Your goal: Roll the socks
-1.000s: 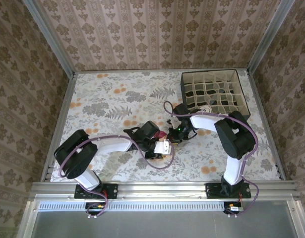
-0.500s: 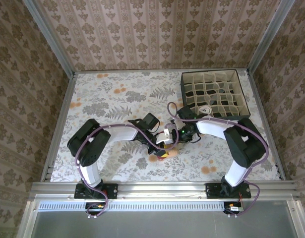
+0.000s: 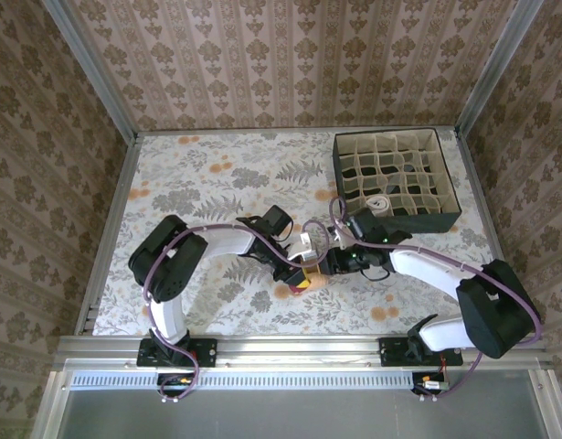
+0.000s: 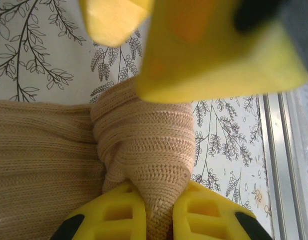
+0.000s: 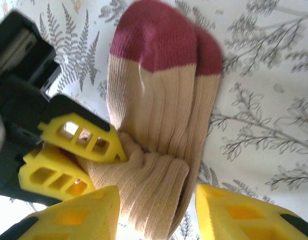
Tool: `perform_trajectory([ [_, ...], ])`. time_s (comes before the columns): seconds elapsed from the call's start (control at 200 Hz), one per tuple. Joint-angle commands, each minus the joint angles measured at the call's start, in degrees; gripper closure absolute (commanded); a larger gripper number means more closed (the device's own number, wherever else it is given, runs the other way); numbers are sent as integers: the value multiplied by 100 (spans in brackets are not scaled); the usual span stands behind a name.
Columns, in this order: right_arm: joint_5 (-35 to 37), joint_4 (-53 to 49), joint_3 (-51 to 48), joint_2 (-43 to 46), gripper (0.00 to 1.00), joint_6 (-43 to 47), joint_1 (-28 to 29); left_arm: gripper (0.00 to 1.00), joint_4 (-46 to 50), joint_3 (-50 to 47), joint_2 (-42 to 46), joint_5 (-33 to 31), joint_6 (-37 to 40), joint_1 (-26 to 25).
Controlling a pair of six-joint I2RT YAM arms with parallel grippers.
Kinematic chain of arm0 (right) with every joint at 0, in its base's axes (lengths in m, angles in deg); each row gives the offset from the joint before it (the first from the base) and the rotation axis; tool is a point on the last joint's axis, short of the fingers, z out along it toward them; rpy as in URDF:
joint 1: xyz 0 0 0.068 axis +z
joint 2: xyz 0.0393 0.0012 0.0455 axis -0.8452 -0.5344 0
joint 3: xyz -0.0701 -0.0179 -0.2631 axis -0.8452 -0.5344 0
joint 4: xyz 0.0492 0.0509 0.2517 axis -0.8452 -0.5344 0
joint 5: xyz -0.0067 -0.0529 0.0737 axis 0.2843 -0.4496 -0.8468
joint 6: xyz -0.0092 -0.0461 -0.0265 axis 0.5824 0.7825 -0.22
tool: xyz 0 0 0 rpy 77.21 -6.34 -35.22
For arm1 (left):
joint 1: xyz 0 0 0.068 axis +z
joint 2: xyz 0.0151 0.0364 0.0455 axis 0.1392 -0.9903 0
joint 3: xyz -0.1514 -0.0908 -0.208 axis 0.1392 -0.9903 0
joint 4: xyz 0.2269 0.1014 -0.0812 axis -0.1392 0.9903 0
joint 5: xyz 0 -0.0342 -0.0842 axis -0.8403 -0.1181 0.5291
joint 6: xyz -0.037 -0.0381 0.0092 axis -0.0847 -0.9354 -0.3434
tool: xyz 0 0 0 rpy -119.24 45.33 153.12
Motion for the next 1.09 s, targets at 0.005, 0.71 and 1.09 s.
perform_trajectory([
  [0.005, -368, 349, -103, -21, 55, -122, 225, 99, 617, -32, -417, -512, -97, 39],
  [0.71, 336, -341, 493, -1666, 93, -351, 412, 84, -481, -677, 290, -829, -103, 74],
  [1.09, 534, -1009, 871, -2147, 100, -193, 386, 69, -1602, -1653, 2155, -2302, 686, -362],
])
